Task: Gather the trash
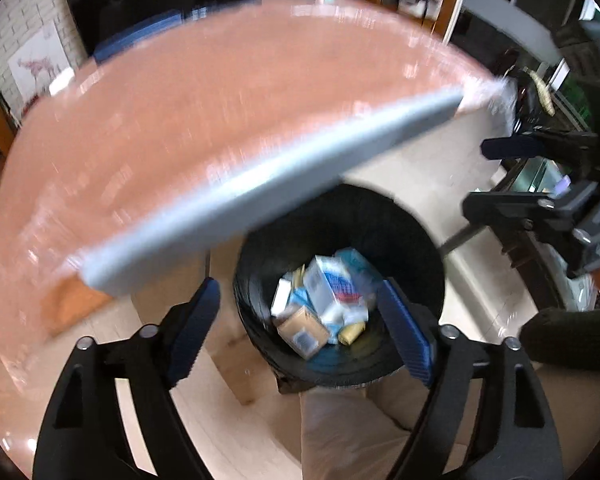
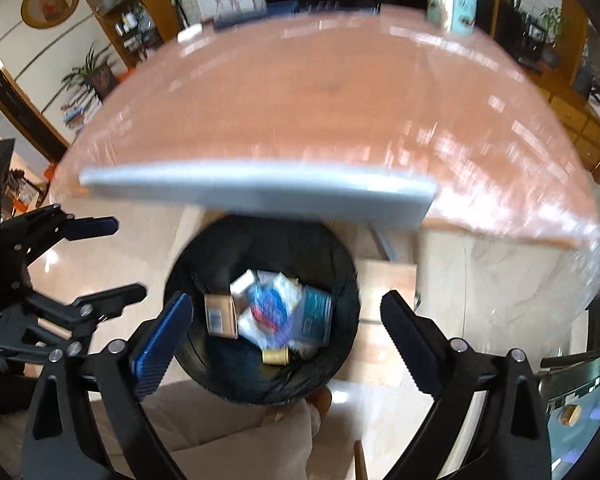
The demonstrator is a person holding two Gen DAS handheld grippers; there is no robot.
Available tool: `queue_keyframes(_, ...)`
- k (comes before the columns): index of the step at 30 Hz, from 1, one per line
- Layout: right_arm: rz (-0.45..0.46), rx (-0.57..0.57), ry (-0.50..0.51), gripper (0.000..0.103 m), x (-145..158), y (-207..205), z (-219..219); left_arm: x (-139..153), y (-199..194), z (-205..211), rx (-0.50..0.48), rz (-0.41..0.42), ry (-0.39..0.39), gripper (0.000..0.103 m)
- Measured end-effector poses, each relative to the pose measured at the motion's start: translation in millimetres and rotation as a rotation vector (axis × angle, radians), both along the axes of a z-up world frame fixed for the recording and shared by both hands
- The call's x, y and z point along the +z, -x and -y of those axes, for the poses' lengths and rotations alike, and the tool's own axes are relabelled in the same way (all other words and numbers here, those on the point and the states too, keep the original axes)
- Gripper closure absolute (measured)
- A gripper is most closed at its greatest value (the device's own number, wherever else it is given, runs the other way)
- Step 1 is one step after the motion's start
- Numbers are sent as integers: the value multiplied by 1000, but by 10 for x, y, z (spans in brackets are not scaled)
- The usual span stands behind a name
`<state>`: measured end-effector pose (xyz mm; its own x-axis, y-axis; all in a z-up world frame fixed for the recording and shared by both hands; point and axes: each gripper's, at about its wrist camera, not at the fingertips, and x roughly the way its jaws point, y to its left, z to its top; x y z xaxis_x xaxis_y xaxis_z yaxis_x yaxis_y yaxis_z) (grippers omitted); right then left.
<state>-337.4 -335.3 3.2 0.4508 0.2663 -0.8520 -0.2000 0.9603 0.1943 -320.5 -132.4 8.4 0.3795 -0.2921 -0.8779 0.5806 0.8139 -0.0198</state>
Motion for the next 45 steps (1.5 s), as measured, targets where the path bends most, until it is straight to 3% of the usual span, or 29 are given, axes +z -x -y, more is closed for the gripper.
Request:
queue_keyframes(3, 63, -29, 12, 4, 207, -126, 14, 262, -131, -102, 14, 61, 38, 10)
queue_keyframes(12, 191, -138, 54, 4, 513, -796, 38, 629, -747, -312, 159, 204, 97, 9)
queue_keyframes(19, 209, -223, 146, 4, 374, -1705, 504, 492, -1736, -674, 370, 183, 77, 9)
queue_keyframes(25, 119, -271, 152, 4, 34, -2452, 1060, 227, -2417, -1026, 524, 144, 59, 9)
queue_keyframes(30, 79, -282, 151, 4, -169, -2691, 1243, 97, -2718, -1127, 583, 126, 52, 9)
queue_keyframes(34, 123, -259, 176, 4, -215, -2719, 1239, -25, -2828, -1091, 584, 113, 20, 9)
queue_keyframes(40, 123, -271, 178, 4, -225, -2708, 1235, -70, -2835, -1097, 595, 131, 16, 2)
queue_keyframes(45, 123, -271, 178, 4, -228, -2708, 1236, -87, -2854, -1111, 593, 125, 20, 1)
